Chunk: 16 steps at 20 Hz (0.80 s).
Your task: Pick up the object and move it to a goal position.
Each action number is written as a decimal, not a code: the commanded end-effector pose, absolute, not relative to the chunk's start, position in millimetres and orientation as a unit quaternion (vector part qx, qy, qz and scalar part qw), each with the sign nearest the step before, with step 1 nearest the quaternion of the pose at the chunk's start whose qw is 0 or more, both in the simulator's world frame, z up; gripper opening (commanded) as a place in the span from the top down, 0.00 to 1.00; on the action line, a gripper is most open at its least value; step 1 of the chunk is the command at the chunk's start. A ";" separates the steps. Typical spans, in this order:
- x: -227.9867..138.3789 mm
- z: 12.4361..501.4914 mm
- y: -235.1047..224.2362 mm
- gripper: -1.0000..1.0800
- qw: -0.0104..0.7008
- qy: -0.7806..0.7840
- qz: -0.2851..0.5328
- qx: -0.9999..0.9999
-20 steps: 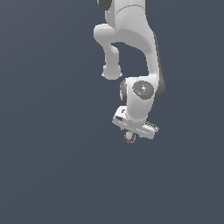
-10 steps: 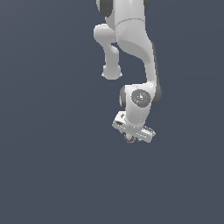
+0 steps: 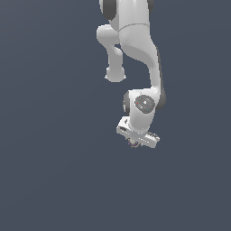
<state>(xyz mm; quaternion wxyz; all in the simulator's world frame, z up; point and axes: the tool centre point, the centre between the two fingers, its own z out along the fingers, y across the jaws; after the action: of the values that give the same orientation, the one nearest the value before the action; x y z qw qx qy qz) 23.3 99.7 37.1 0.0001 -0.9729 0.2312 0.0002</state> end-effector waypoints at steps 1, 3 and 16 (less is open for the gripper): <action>23.6 36.8 99.1 1.00 0.000 0.232 0.000 -0.973; 23.6 36.8 99.1 1.00 0.000 0.232 0.000 -0.973; 16.5 58.7 90.4 1.00 0.000 0.231 0.000 -0.973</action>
<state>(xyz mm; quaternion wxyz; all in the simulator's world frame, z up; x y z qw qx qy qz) 17.5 92.8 52.1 -0.0002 -0.9729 0.2312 0.0012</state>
